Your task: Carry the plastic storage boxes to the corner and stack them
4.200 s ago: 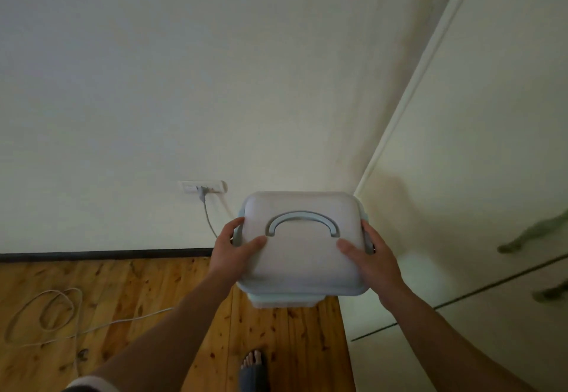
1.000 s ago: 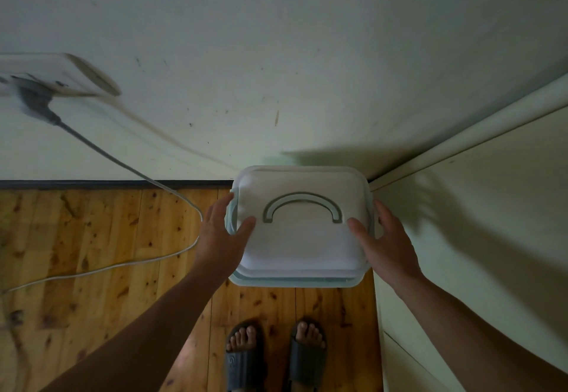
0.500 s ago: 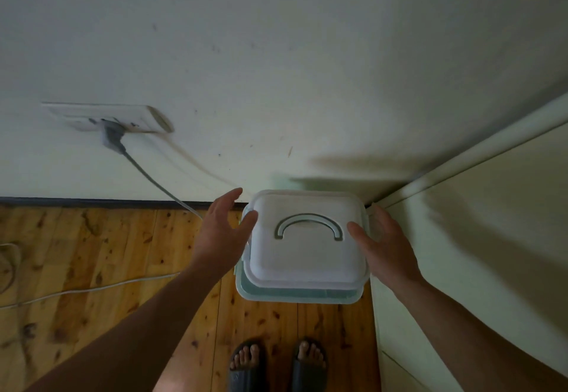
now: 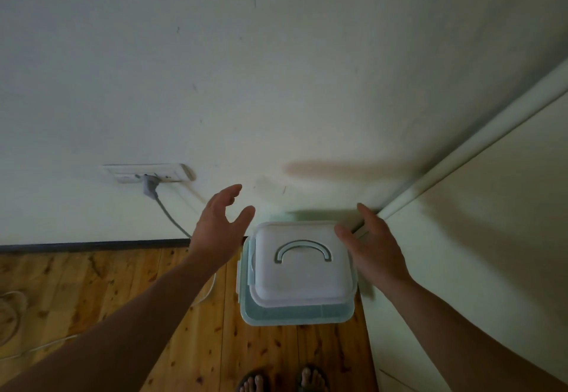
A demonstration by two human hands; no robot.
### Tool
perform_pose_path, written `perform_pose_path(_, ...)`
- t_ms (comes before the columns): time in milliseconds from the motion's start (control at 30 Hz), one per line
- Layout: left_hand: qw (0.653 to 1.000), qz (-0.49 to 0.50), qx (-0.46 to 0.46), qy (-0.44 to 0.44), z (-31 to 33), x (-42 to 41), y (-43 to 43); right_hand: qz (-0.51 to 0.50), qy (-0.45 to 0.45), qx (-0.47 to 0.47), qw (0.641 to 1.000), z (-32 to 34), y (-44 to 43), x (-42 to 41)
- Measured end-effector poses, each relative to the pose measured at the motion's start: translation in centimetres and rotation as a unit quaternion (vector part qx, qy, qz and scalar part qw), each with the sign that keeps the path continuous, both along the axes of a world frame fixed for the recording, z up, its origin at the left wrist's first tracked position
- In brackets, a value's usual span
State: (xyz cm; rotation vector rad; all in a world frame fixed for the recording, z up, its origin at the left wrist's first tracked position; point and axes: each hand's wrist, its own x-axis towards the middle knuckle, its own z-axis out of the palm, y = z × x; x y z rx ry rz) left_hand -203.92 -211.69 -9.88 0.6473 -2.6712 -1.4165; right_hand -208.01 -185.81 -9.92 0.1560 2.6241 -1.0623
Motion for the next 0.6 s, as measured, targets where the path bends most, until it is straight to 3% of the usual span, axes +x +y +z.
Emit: perform_pose_path(600,0.994,-0.025,0.032,0.098,17.9,-0.8,-1.0,0.084,0.136,-0.012,0.987,17.7,-3.0,0.8)
